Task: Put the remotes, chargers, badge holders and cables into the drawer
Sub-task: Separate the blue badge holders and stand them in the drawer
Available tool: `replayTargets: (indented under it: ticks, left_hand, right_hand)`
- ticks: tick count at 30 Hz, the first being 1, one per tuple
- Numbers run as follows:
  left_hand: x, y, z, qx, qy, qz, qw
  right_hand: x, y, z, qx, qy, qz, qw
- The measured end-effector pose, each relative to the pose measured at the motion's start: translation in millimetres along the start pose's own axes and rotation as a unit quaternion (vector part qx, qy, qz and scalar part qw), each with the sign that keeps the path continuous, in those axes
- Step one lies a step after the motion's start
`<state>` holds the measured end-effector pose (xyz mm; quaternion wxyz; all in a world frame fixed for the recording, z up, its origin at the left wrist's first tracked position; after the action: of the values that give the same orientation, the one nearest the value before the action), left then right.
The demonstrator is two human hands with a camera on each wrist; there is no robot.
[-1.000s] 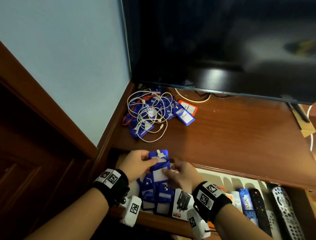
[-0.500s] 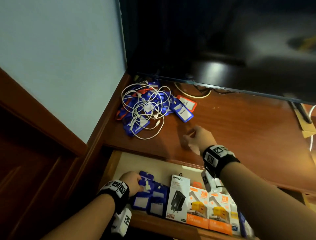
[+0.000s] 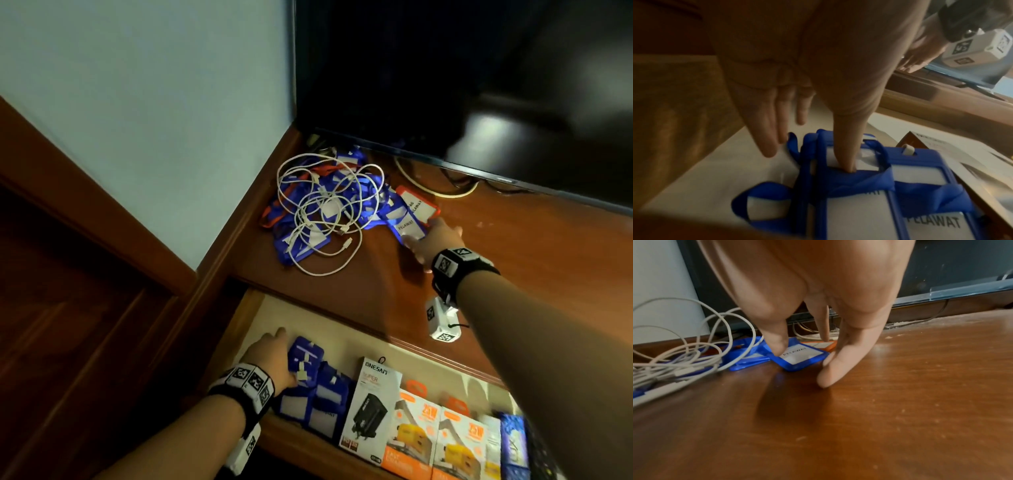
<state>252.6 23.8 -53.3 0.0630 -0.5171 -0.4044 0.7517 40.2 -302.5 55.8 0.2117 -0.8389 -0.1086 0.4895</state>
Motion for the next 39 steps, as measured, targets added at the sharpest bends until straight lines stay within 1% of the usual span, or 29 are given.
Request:
replayTargets:
  ticks: [3, 7, 10, 12, 17, 18, 20, 21, 23, 26, 29, 33, 36, 39]
  left_hand:
    - [8, 0, 7, 0.048, -0.019, -0.024, 0.998]
    - [9, 1, 12, 0.065, -0.014, -0.029, 0.997]
    - [4, 3, 19, 0.093, 0.011, -0.024, 0.995]
    - [4, 7, 21, 0.106, 0.028, -0.049, 0.993]
    - [4, 17, 30, 0.128, 0.124, -0.128, 0.976]
    - [3, 19, 32, 0.133, 0.140, -0.135, 0.972]
    - [3, 21, 35, 0.142, 0.160, -0.140, 0.967]
    - [3, 21, 37, 0.145, 0.167, -0.139, 0.965]
    - [2, 20, 40, 0.154, 0.179, -0.135, 0.962]
    - [3, 18, 40, 0.165, 0.199, -0.124, 0.958]
    - [-1, 13, 39, 0.170, 0.214, -0.119, 0.955]
    - [-14, 3, 37, 0.158, 0.198, -0.122, 0.960]
    - [-36, -9, 43, 0.156, 0.184, -0.101, 0.965]
    - [-82, -41, 58, 0.173, 0.164, -0.052, 0.970]
  right_hand:
    - [2, 7, 1, -0.002, -0.012, 0.006, 1.000]
    - [3, 7, 9, 0.001, -0.031, 0.012, 0.999]
    - [7, 5, 21, 0.027, -0.027, -0.015, 0.999]
    - [8, -6, 28, 0.049, -0.011, -0.037, 0.998]
    - [6, -35, 43, 0.077, 0.093, -0.066, 0.991]
    - [5, -42, 45, 0.080, 0.132, -0.066, 0.986]
    - [3, -55, 49, 0.082, 0.236, -0.058, 0.967]
    - [1, -61, 51, 0.076, 0.276, -0.049, 0.957]
    - [-4, -75, 55, 0.056, 0.319, -0.028, 0.946]
    - [-12, -93, 60, 0.013, 0.342, -0.007, 0.940]
    - [-24, -117, 60, -0.016, 0.382, -0.005, 0.924]
    - [-44, -143, 58, -0.055, 0.419, 0.008, 0.906]
    - [-62, -160, 59, -0.078, 0.460, 0.026, 0.884]
    - [-78, -180, 59, -0.095, 0.506, 0.043, 0.856]
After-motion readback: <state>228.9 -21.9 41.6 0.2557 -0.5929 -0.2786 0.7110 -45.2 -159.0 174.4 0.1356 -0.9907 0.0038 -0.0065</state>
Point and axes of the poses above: each hand's wrist, its own y-axis towards the middle knuckle, its own x-axis out of the palm, z = x × y, the point moved 8 cm from there along y, towards the middle knuckle, and after that the axes turned 5 degrees about y, right-handed, at the moved point
